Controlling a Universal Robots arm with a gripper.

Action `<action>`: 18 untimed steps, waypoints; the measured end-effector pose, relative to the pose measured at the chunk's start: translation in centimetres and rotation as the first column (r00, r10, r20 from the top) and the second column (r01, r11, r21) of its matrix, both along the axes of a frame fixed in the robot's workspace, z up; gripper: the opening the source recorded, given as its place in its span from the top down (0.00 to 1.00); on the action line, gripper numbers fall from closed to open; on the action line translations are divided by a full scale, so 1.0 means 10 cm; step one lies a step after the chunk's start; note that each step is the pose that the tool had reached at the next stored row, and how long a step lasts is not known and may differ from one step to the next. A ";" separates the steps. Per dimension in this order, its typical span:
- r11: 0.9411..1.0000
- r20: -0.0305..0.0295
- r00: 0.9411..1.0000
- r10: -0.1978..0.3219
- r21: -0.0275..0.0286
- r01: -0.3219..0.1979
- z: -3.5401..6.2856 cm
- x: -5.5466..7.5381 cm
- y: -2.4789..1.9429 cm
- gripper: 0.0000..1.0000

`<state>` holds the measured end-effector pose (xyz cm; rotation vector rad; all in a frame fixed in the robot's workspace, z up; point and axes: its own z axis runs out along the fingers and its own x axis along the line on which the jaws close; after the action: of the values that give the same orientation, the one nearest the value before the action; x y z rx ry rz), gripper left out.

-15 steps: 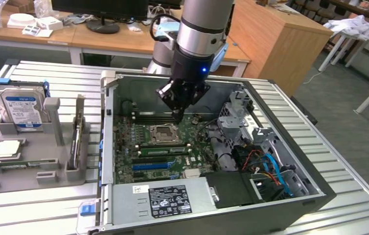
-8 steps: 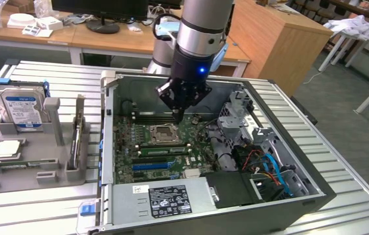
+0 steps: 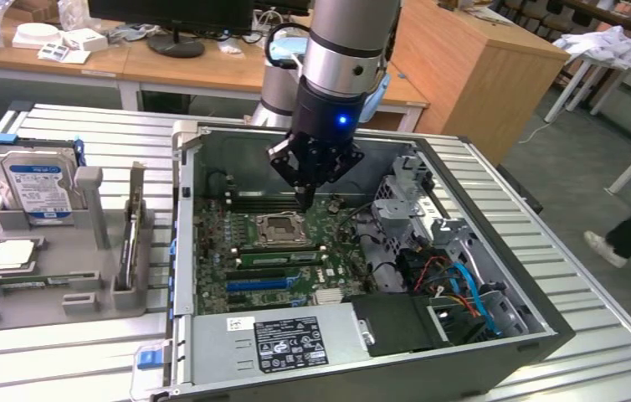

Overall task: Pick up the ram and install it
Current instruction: 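Press down the ram until it locks into place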

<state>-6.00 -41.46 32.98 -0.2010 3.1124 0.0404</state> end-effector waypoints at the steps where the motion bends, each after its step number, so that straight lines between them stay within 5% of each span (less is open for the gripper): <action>1: 1.000 0.000 1.000 0.000 0.000 0.000 0.000 0.00 0.000 0.89; 18: 0.999 -0.001 0.999 -0.050 0.000 0.050 0.000 0.00 0.001 0.89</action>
<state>-6.00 -41.46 32.98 -0.1229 3.1164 0.0395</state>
